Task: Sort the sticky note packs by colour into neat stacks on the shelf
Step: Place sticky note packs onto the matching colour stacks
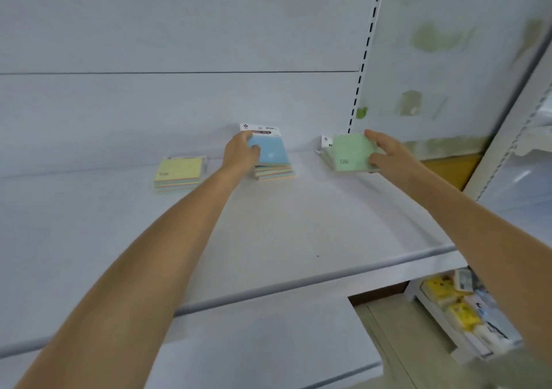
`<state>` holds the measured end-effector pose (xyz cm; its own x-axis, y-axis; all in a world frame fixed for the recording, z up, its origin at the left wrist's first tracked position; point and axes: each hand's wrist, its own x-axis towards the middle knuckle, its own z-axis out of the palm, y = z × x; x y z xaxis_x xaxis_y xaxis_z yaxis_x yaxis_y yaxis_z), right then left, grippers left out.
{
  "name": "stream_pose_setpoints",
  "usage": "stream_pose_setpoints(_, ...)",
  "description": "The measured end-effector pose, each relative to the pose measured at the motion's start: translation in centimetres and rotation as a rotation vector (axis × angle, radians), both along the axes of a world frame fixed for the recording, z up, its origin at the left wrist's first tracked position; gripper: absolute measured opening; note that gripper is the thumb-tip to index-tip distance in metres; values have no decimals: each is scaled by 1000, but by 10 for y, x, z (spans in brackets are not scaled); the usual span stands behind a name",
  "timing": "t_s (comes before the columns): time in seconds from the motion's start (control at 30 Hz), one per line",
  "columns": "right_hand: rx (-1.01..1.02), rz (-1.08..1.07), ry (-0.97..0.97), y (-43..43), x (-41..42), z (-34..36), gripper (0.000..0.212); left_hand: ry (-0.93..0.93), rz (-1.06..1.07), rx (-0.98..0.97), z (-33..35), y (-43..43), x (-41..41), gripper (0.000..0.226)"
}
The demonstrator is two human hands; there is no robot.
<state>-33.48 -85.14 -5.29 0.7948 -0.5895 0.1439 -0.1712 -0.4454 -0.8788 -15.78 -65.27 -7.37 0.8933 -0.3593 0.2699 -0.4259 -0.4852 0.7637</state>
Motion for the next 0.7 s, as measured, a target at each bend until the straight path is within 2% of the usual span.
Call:
stream_pose_setpoints(0.13,-67,-3,33,-28,8,1,56,-143,85,156,-8,-6,-5,37)
stream_pose_setpoints(0.23,-152,15,59,-46,17,1,54,-154,139,254,-13,-7,-5,28)
stream_pose_setpoints(0.43,-202,63,94,-64,50,-8,45,-154,222,246,-11,-3,-17,37)
stream_pose_setpoints(0.57,-284,27,177,-64,68,-17,43,-269,281,322,-15,13,-32,32)
stream_pose_setpoints(0.63,-401,-14,225,-63,72,-23,39,-331,266,334,-21,21,-41,36)
stream_pose_setpoints(0.7,-513,-26,256,-62,73,-31,35,-329,222,474,-26,27,-46,54)
